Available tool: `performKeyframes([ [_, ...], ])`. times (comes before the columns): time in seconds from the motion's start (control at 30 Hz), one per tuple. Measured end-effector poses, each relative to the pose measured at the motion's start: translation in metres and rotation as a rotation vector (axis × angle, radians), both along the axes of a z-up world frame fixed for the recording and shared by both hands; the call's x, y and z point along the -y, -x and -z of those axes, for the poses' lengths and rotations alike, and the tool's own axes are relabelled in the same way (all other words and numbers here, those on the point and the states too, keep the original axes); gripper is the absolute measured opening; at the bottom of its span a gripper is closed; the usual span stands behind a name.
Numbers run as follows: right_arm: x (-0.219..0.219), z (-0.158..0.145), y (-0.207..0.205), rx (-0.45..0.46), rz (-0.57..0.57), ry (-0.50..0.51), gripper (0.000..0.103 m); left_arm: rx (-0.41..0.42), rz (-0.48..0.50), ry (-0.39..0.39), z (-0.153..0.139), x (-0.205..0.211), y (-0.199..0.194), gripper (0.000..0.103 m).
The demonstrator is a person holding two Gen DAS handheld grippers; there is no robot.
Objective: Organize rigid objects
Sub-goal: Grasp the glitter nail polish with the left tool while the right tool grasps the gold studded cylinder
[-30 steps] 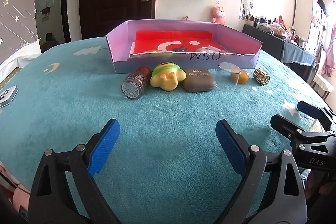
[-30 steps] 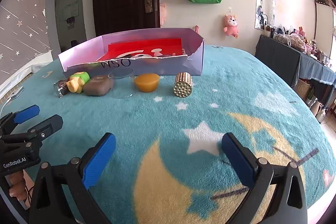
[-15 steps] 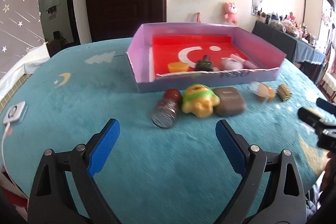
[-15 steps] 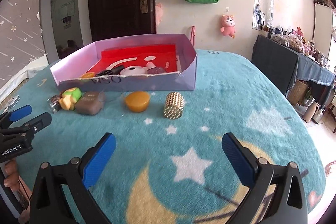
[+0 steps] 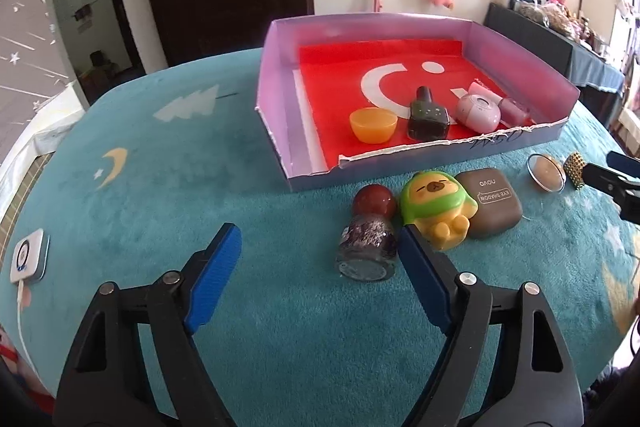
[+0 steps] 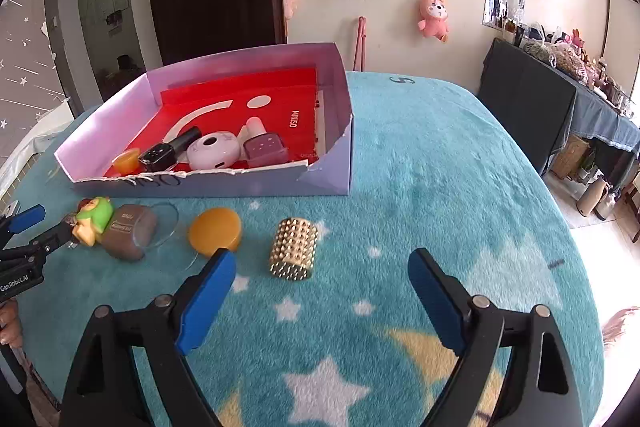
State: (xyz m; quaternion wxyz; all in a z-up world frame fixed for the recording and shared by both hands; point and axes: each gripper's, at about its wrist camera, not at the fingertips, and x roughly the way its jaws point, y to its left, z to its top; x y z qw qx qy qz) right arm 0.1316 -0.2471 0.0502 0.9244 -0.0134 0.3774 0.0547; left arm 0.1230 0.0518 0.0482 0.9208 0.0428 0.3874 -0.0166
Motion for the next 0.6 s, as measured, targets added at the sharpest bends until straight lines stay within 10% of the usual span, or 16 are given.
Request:
performKeyframes([
  [0.6, -0.007, 0.015, -0.031, -0.103, -0.069, -0.040, 0.047, -0.053, 0.075, -0.031, 0.007, 0.006, -0.017, 0.055],
])
